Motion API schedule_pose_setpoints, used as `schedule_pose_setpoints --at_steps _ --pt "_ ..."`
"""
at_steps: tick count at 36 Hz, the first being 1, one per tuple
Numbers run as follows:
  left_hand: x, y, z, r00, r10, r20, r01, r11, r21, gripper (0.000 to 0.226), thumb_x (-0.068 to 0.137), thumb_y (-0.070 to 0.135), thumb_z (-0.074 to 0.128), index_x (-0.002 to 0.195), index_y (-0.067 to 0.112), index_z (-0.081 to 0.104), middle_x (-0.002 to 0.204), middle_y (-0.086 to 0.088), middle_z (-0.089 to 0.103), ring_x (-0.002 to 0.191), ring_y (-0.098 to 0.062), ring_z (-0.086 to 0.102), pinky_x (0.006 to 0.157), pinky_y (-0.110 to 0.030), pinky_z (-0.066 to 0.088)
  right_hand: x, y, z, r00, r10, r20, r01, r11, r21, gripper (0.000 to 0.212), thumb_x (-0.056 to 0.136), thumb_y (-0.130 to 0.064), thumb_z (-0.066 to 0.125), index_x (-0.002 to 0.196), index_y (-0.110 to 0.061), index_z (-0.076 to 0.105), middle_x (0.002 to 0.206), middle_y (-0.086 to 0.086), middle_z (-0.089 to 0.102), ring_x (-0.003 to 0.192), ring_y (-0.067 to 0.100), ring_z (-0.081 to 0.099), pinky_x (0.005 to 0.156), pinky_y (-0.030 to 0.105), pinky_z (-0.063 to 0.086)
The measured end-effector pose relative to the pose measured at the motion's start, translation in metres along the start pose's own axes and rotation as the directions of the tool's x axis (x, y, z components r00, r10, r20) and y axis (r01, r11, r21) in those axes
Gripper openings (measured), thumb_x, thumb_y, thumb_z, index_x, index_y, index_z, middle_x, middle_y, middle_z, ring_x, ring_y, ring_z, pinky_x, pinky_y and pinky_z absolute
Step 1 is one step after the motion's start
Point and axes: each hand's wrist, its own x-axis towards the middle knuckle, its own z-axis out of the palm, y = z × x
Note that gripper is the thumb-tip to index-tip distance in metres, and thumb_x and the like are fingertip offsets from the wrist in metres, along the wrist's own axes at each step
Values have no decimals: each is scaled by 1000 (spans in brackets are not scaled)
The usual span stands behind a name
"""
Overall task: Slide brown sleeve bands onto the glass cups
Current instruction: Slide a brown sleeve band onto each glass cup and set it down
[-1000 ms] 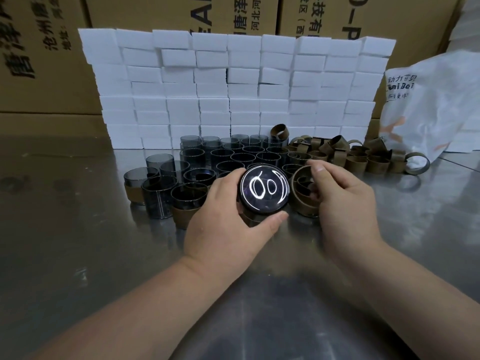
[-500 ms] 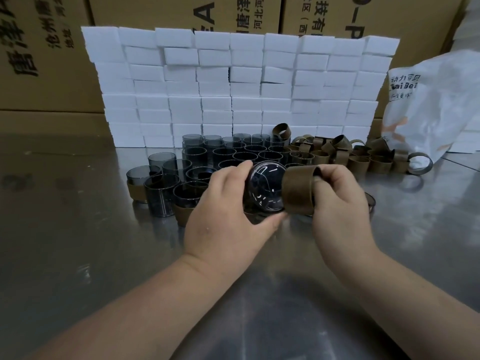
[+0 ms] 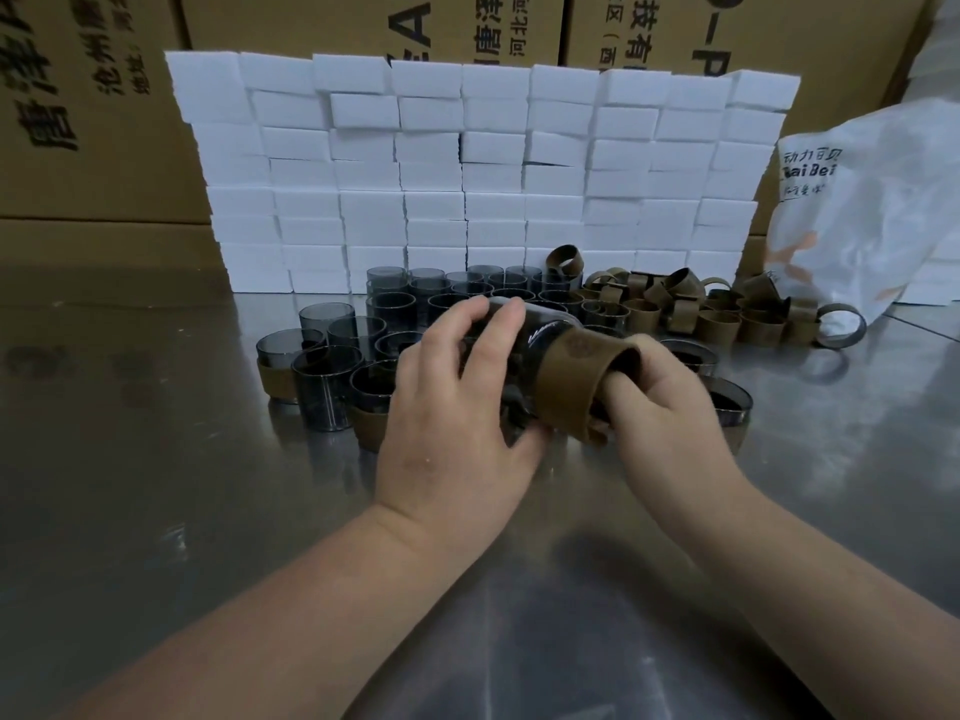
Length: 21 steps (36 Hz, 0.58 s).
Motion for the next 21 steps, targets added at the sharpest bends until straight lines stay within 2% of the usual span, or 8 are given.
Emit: schedule_pose_setpoints --at_steps 4,6,8,10,13,15,18,21 --pt "0 -1 0 1000 3 14 -3 1000 13 79 58 12 83 130 6 50 126 -20 51 107 -40 51 96 -37 33 -2 0 0 990 92 111 -106 985 134 36 94 -8 37 114 -32 54 101 -20 58 84 -14 58 64 8 47" --pt "1 0 0 1000 8 23 -9 1000 5 79 60 12 83 131 6 50 127 -19 50 108 -40 51 96 -38 34 -2 1 -1 989 78 122 -94 987 132 46 95 -8 34 131 -33 47 115 -28 52 94 -27 47 79 1 44" --pt "0 -1 1 999 18 36 -18 1000 3 79 61 12 83 132 6 48 129 -19 49 111 -40 49 96 -38 33 -1 -2 -1 988 69 142 -89 986 144 45 95 -6 34 131 -24 53 125 -15 57 111 -11 51 98 17 44" --pt "0 -1 1 997 34 63 -34 999 -8 80 64 12 81 135 4 44 132 -19 47 115 -40 46 98 -38 30 -3 -4 2 988 28 153 -55 984 172 42 94 -3 36 117 -22 64 113 -6 68 108 4 59 96 28 48" --pt "-1 0 -2 982 102 158 -94 994 -58 79 74 24 60 142 6 25 143 -13 36 127 -30 34 107 -31 19 -3 -2 3 990 6 139 -39 970 241 41 92 -6 37 93 -28 71 94 -10 73 94 4 65 77 18 53" --pt "-2 0 -4 954 149 260 -118 984 -131 81 74 39 44 141 19 3 150 0 14 137 -18 16 112 -19 6 -2 1 2 993 40 107 -69 957 282 36 90 -12 38 91 -26 71 93 -6 73 93 9 67 77 22 55" --pt "-4 0 -3 925 128 359 -51 975 -218 83 69 54 34 131 36 -18 144 20 -18 140 -4 -11 109 -10 -8 -1 4 1 993 53 103 -80 956 282 34 83 -23 38 93 -26 70 96 -4 73 97 12 67 84 29 54" --pt "-4 -2 -1 936 98 339 -38 983 -179 79 71 65 25 127 37 -24 139 23 -29 140 -5 -20 110 -13 -13 -5 3 6 993 5 118 -33 971 238 33 94 -17 38 98 -31 67 98 -16 71 96 -3 63 76 10 48"
